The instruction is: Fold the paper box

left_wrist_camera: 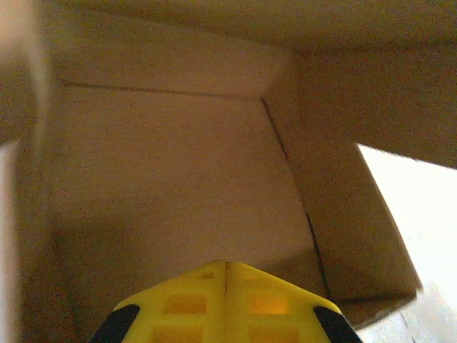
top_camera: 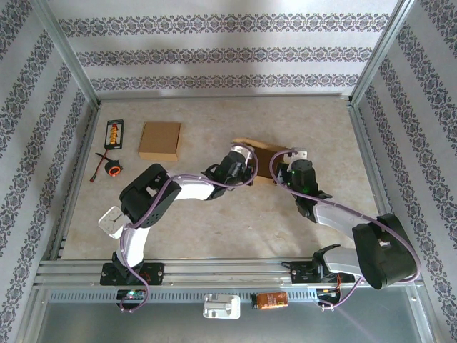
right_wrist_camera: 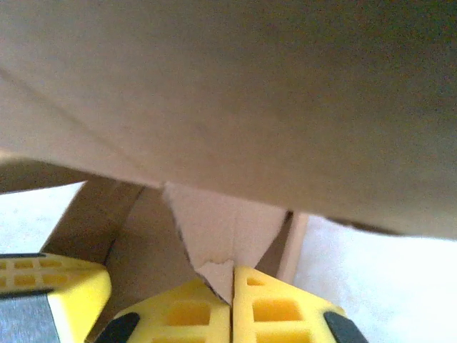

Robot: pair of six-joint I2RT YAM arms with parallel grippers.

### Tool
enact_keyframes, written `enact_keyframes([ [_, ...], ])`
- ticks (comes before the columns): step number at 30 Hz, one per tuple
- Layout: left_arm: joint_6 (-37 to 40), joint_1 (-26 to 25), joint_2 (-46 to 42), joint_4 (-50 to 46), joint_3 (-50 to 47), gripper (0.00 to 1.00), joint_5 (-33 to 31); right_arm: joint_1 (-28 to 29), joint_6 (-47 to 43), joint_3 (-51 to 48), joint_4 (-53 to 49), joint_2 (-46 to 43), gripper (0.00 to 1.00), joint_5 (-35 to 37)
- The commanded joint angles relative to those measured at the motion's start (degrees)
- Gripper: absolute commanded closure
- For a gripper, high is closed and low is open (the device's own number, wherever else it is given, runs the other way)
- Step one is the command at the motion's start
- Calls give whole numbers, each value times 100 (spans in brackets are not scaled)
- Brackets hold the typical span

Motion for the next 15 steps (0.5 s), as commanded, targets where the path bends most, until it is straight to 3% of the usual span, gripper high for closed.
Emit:
enact_keyframes([
  [1, -49, -80, 25, -35, -258, 99, 353, 71, 318, -265, -459, -160, 89, -200],
  [5, 39, -80, -125, 148, -398, 96, 423, 71, 288, -272, -665, -433, 78, -197],
  [9, 78, -80, -467, 609, -757, 85, 416, 46, 289, -292, -830, -713, 73, -129],
  [15, -30, -88, -917, 1199, -1226, 80, 587, 5, 437, -338, -1195, -1438, 55, -338],
])
